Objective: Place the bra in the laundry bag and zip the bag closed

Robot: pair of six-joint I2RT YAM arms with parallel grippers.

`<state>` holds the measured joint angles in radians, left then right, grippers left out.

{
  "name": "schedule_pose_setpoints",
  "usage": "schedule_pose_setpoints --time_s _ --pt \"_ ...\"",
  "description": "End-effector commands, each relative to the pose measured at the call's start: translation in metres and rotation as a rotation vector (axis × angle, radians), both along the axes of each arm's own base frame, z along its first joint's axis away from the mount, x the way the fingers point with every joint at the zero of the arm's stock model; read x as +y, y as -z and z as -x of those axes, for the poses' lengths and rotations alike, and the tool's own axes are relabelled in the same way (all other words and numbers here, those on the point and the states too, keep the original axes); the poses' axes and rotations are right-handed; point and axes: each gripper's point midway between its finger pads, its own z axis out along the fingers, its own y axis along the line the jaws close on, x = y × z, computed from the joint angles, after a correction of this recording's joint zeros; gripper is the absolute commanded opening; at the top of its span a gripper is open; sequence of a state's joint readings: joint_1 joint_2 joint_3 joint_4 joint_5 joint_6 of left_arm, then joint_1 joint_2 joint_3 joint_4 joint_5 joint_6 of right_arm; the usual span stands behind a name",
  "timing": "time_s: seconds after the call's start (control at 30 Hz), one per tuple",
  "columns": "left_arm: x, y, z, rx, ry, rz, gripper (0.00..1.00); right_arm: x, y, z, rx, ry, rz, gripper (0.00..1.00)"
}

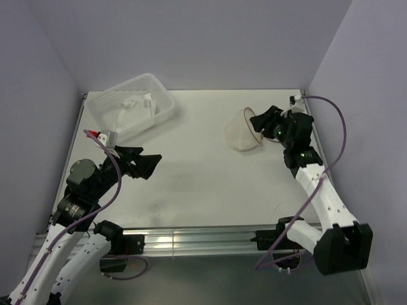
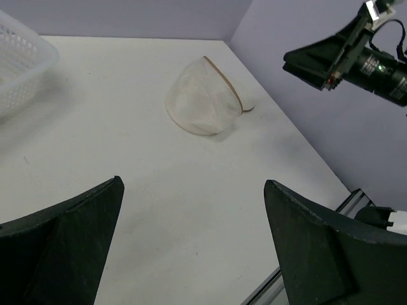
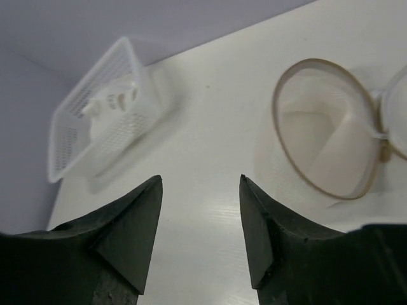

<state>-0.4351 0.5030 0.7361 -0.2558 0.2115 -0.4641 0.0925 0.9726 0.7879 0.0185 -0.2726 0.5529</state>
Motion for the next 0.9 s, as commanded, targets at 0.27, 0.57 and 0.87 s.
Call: schedule_pose_setpoints --time_s 0.27,0.57,0.87 --pt "0.007 0.0 0.001 -0.043 -0.02 -0.031 0.99 -0.017 0.073 -0.093 0.249 0.09 0.269 0.55" --pt "0.005 0.0 0.002 -0.044 -0.008 -0.034 0.99 0.021 0.131 -0.106 0.362 -0.082 0.308 0.29" --pt "0.005 0.003 -0.002 -0.029 -0.015 -0.034 0.99 0.118 0.118 -0.053 0.27 -0.329 0.283 0.0"
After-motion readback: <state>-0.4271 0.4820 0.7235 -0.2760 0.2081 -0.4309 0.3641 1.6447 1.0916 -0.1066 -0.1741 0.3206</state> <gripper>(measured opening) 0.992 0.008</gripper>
